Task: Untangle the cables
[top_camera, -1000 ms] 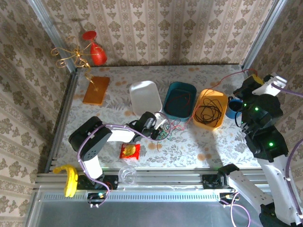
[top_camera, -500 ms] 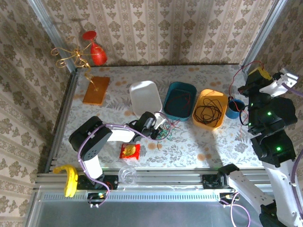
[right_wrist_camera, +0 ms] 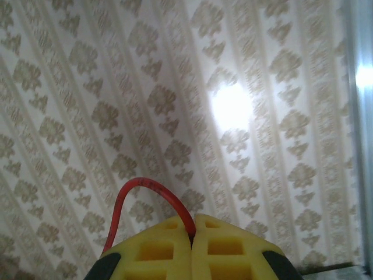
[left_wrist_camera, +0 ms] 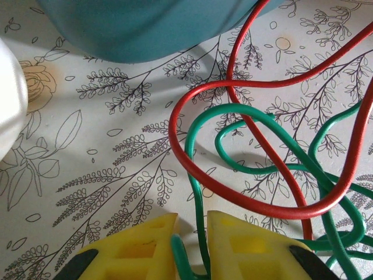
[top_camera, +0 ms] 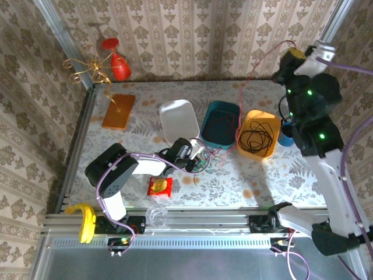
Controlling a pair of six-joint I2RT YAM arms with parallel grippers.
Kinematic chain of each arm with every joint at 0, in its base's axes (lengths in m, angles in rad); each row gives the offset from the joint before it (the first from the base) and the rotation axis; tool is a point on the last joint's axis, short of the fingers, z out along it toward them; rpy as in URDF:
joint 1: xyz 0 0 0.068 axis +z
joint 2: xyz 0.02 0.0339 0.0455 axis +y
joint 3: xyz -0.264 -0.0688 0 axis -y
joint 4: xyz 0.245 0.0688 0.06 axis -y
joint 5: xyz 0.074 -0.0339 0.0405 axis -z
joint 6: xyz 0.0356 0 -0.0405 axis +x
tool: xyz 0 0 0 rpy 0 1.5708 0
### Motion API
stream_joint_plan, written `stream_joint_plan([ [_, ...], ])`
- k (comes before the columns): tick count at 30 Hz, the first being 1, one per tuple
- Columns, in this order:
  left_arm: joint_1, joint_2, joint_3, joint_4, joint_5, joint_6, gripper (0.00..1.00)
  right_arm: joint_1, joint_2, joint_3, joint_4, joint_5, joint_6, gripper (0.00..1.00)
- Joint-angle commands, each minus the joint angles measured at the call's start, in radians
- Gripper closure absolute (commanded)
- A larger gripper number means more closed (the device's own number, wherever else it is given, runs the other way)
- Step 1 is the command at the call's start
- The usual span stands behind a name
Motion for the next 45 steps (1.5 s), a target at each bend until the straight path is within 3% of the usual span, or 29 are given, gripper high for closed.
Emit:
stream_joint_plan([
  [1, 0.003, 0.019, -0.031, -0.066, -0.023, 0.002, 0.80, -0.005, 0.102, 0.057, 0.040, -0.122, 0.049, 1.00],
  [9, -0.001, 0.005, -0.048, -0.056, -0.038, 0.000, 0.80, -0.005, 0.281, 0.131, 0.033, -0.138, 0.052, 1.00],
  [16, -0.001, 0.013, -0.038, -0.066, -0.031, 0.004, 0.80, -0.001, 0.359, 0.041, -0.105, -0.105, 0.048, 1.00],
  [22, -0.002, 0.015, -0.032, -0.068, -0.027, 0.008, 0.80, 0.037, 0.406, -0.133, -0.209, 0.043, 0.077, 1.00],
  [27, -0.004, 0.024, -0.019, -0.080, -0.022, 0.009, 0.80, 0.056, 0.482, -0.186, -0.305, 0.089, 0.142, 1.00],
  [38, -0.021, 0.025, -0.011, -0.092, -0.040, 0.019, 0.80, 0.057, 0.648, -0.098, -0.531, 0.411, 0.211, 1.00],
  [45, -0.022, 0.026, -0.009, -0.096, -0.043, 0.020, 0.80, -0.012, 0.601, -0.119, -0.543, 0.444, 0.222, 1.00],
])
